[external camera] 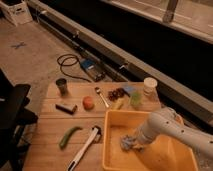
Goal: Place towel in plastic cup
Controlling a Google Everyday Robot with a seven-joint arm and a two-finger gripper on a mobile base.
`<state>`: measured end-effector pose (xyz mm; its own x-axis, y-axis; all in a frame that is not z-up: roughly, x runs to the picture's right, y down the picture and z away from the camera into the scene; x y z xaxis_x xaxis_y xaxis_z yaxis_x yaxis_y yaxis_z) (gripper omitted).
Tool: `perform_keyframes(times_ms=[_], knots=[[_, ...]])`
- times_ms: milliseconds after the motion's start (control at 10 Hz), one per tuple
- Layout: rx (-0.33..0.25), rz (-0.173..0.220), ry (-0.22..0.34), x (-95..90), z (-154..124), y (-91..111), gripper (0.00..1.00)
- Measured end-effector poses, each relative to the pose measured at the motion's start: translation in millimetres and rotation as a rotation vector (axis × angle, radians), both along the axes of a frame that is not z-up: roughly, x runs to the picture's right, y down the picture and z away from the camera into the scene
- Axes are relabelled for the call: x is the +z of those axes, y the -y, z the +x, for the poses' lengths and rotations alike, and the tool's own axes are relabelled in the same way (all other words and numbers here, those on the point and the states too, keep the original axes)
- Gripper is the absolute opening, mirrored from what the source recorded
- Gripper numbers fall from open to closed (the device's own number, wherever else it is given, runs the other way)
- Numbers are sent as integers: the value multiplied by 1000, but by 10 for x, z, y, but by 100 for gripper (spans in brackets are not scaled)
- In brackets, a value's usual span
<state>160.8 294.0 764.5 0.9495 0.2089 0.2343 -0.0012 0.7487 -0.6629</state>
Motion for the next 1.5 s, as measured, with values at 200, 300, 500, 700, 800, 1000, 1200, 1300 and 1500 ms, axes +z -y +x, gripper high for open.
perform_keyframes(times_ms=[200,300,500,700,800,1000,1200,1300,1500], knots=[[-3,31,3,-81,-19,76,0],[1,43,8,-165,-33,169,0],[-5,69,11,-422,-32,417,0],[-39,101,-14,-686,-7,718,0],[-52,109,-28,-767,25,844,0],[-63,143,-69,-925,222,1223,0],[-31,211,-98,-917,477,1734,0],[-5,250,-92,-859,560,1962,0],[48,336,-67,-719,692,2368,0]])
